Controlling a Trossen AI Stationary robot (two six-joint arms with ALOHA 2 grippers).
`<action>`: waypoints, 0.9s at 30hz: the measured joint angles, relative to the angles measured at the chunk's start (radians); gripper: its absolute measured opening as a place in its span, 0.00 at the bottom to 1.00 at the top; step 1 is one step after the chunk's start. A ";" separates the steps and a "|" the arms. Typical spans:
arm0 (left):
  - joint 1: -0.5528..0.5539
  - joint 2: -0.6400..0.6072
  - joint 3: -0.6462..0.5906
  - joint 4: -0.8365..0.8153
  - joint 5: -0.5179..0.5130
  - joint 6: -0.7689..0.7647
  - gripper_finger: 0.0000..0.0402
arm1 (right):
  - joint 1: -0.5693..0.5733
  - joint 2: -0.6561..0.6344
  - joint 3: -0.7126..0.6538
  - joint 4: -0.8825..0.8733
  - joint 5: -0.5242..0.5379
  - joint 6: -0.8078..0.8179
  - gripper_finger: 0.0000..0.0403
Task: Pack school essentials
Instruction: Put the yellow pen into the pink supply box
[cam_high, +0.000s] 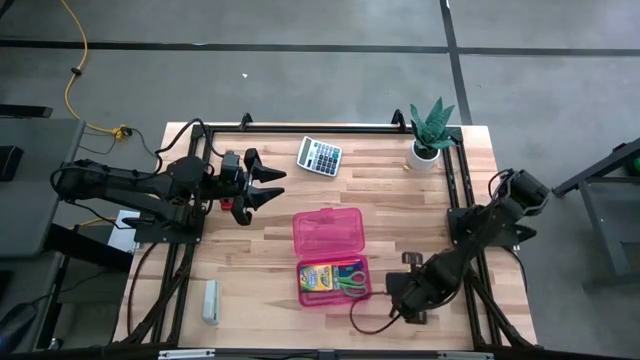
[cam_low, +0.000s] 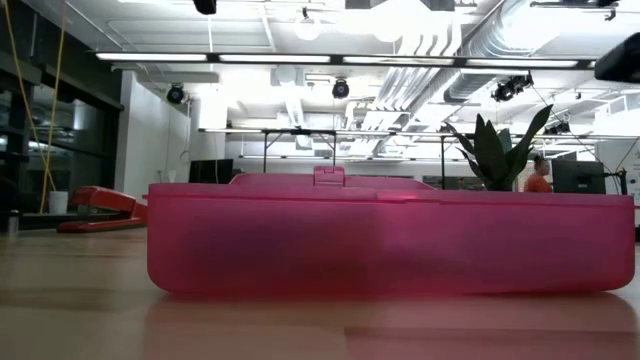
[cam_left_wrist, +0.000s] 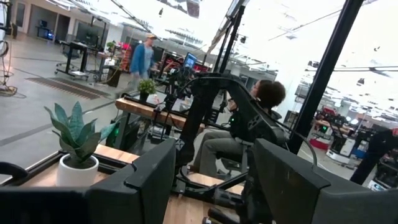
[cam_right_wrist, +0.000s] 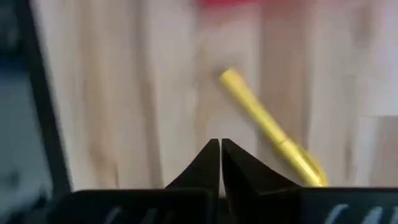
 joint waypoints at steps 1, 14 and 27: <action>0.000 0.000 0.000 0.000 -0.001 0.000 0.51 | -0.008 0.004 0.000 0.000 -0.046 -0.066 0.03; 0.000 0.000 0.000 0.000 -0.010 0.000 0.51 | -0.048 0.154 -0.001 -0.011 -0.011 -0.464 0.41; 0.000 0.000 0.000 0.001 -0.028 -0.003 0.51 | -0.059 0.152 -0.151 0.137 -0.027 -0.486 0.33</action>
